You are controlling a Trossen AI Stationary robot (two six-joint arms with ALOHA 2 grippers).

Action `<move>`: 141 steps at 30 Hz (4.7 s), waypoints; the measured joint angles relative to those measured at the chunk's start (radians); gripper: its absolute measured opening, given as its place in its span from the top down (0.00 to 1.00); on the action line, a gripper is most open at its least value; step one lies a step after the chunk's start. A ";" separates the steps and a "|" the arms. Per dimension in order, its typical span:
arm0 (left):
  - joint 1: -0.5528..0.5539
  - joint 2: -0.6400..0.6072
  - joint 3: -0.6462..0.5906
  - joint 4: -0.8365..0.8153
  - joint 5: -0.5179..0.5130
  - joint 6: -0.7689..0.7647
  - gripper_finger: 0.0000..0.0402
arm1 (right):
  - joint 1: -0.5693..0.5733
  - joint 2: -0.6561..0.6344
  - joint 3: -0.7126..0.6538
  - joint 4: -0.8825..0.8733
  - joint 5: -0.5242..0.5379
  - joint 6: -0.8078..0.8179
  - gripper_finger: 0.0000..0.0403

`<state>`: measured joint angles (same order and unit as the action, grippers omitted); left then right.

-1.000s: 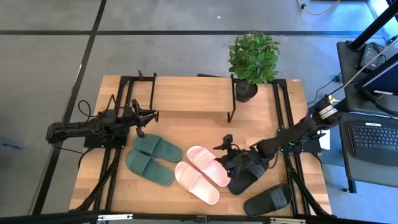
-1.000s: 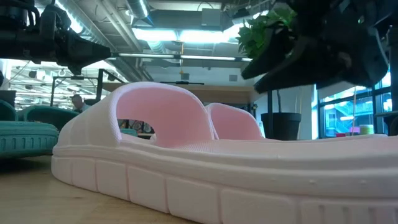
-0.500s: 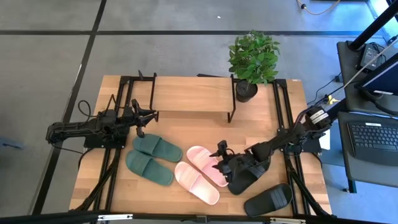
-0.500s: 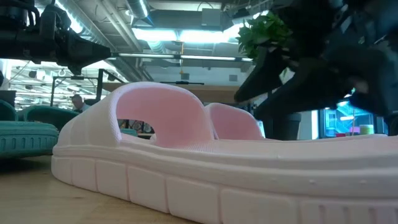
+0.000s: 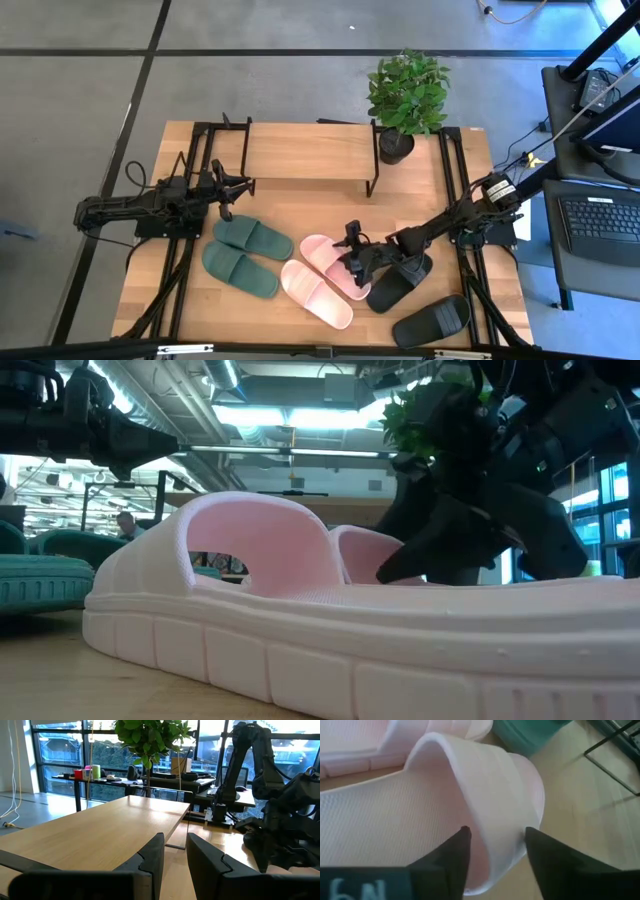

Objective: Pick and place slides into the shelf
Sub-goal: Put the right pink slide on the shelf, then put the pink slide on the shelf

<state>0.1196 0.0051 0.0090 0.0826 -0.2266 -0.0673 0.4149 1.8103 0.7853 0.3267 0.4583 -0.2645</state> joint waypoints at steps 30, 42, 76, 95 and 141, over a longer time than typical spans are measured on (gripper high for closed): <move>0.000 0.000 0.000 0.000 -0.001 0.000 0.81 | -0.036 -0.390 0.120 -0.168 0.499 0.078 0.97; 0.000 0.000 0.000 0.000 -0.001 0.000 0.81 | -0.311 -0.396 0.443 -0.551 0.497 0.110 0.97; 0.000 0.000 0.000 -0.037 0.000 0.051 0.81 | -0.663 -0.235 0.431 -0.712 0.309 0.210 0.97; 0.000 0.000 0.000 -0.037 0.000 0.050 0.81 | -0.690 -0.237 0.347 -0.700 0.360 0.230 0.96; 0.000 0.000 0.000 -0.037 0.000 0.052 0.81 | -0.637 -0.299 0.323 -0.646 0.351 0.151 0.45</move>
<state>0.1195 0.0051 0.0090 0.0452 -0.2268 -0.0154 -0.2218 1.5112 1.1080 -0.3191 0.8089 -0.1139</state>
